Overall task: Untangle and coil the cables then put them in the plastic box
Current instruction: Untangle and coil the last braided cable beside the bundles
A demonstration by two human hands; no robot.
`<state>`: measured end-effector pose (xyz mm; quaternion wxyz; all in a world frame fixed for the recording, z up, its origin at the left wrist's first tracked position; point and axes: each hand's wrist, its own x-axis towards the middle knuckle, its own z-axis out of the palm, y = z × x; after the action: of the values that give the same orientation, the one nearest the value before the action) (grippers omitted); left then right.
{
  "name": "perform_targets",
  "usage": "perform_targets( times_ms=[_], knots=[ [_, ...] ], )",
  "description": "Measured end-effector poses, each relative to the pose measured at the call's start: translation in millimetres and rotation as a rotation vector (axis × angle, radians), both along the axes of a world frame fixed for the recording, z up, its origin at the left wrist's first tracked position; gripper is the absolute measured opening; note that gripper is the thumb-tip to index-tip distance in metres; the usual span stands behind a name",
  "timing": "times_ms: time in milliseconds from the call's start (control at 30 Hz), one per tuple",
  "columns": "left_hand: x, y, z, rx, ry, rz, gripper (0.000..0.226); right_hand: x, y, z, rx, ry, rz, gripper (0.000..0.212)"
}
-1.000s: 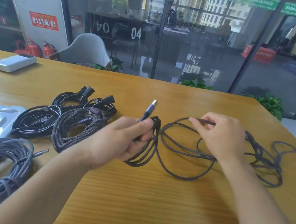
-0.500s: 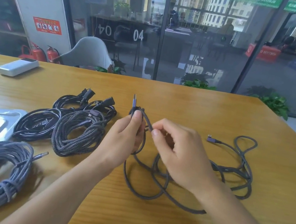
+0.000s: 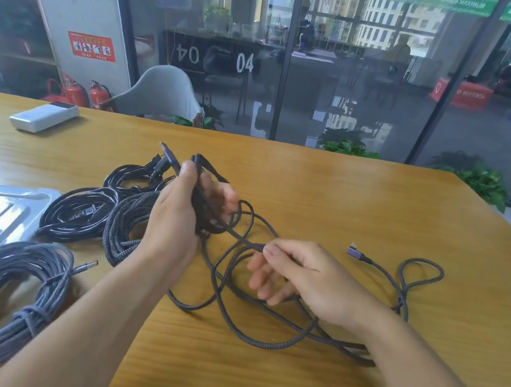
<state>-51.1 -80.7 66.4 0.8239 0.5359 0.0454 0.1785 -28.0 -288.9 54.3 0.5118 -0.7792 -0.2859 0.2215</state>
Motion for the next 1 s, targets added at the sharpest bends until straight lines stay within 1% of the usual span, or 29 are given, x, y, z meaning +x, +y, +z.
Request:
perform_targets(
  times_ms=[67,100,167,233,333,467,567,633,667,700,767,833,867,900,933,1000],
  knots=[
    [-1,-3,1,-0.171,0.0,-0.132,0.044,5,3,-6,0.119,0.119,-0.062,0.036],
    [-2,-4,2,-0.226,0.001,-0.183,0.044,8,5,-9,0.185,0.159,-0.131,0.035],
    [-2,-5,2,-0.274,-0.006,-0.236,0.043,16,6,-14,0.329,0.226,-0.306,0.031],
    [-1,-4,1,-0.249,-0.01,-0.235,0.044,25,1,-13,0.396,0.209,-0.481,0.027],
    [0,2,4,-0.147,0.004,-0.158,0.043,43,-20,-10,0.453,0.166,-0.693,0.023],
    [-1,1,8,-0.072,0.018,-0.064,0.042,62,-48,-8,0.494,0.18,-0.832,0.018],
    [-1,-5,8,-0.038,0.002,-0.052,0.041,71,-59,-8,0.575,0.193,-0.935,0.015],
    [0,-7,7,-0.02,0.0,-0.054,0.042,74,-64,-7,0.599,0.183,-0.942,0.01],
    [0,-7,6,-0.014,0.004,-0.052,0.042,75,-66,-8,0.575,0.172,-0.922,0.007],
    [-1,-6,5,-0.011,0.01,-0.047,0.042,76,-70,-8,0.507,0.143,-0.891,0.008],
    [-1,-3,2,-0.014,0.024,-0.035,0.041,74,-74,-8,0.275,0.025,-0.813,0.013],
    [0,1,0,-0.024,0.032,-0.019,0.042,69,-74,-8,0.006,-0.213,-0.77,0.01],
    [1,3,0,-0.03,0.035,-0.012,0.042,66,-72,-6,-0.094,-0.34,-0.769,0.012],
    [1,4,0,-0.038,0.037,-0.007,0.042,63,-71,-3,-0.124,-0.421,-0.759,0.016],
    [1,5,1,-0.046,0.035,-0.004,0.043,60,-70,1,-0.094,-0.431,-0.714,0.018],
    [1,7,2,-0.068,0.024,0.001,0.043,55,-71,10,-0.033,-0.363,-0.536,0.016]
  ],
)
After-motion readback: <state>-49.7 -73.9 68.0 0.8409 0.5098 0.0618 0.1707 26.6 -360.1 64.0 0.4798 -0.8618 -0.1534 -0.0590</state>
